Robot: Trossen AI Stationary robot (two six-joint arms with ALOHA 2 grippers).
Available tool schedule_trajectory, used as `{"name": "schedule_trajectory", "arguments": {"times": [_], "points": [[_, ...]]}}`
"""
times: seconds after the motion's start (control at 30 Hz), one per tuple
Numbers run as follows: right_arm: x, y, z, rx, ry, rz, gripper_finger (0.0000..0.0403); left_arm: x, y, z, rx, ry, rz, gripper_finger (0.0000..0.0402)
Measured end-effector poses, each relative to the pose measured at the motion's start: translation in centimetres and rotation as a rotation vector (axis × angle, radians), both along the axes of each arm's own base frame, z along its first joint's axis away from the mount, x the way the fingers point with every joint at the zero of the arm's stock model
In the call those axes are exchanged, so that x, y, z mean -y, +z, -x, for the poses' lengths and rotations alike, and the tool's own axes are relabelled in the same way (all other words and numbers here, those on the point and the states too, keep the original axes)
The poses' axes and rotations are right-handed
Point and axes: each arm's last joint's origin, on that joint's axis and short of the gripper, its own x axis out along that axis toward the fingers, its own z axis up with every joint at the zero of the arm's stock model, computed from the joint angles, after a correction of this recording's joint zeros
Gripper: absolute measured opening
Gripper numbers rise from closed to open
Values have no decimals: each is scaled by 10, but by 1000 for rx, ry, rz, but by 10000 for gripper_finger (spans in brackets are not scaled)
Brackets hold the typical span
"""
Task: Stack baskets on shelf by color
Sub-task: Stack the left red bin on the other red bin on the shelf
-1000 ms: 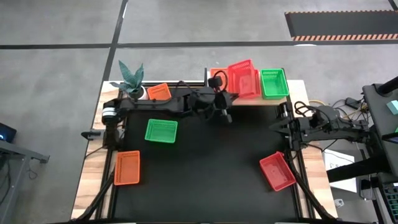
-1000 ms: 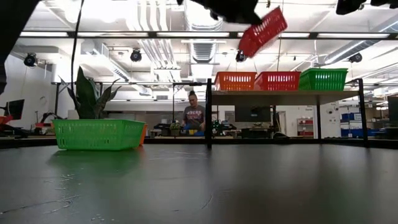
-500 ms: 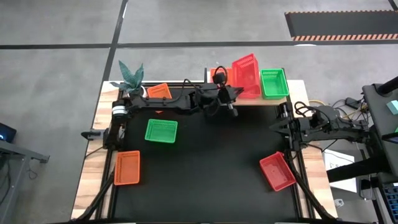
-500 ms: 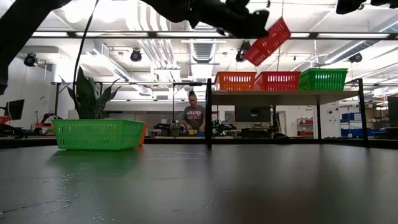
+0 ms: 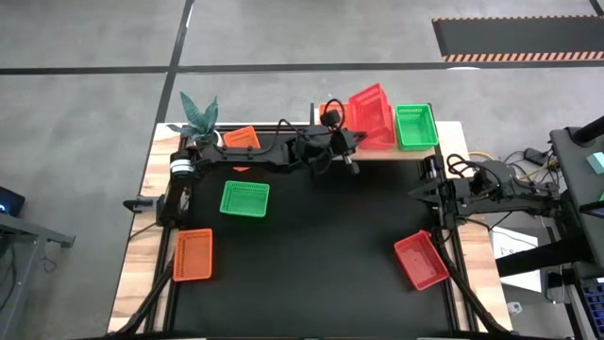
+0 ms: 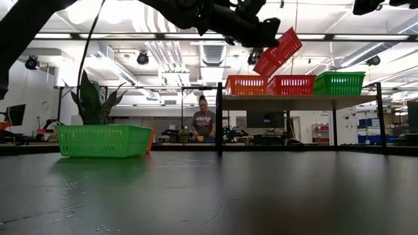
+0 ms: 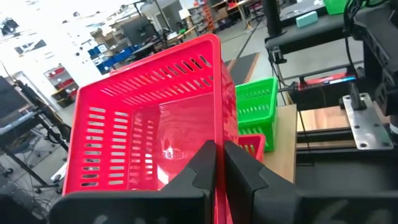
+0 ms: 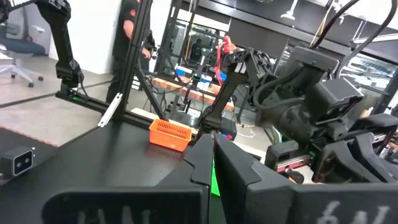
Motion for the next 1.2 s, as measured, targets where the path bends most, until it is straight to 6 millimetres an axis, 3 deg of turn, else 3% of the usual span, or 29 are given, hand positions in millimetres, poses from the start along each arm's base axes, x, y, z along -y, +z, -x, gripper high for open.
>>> {"name": "schedule_trajectory", "arguments": {"times": [0.83,1.2], "points": [[0,0,0,-1,-1,0,9,-2,-3,1,35,-7,45,13],[0,-1,0,-7,-1,0,9,-7,-27,-13,58,-10,47,35]]}}
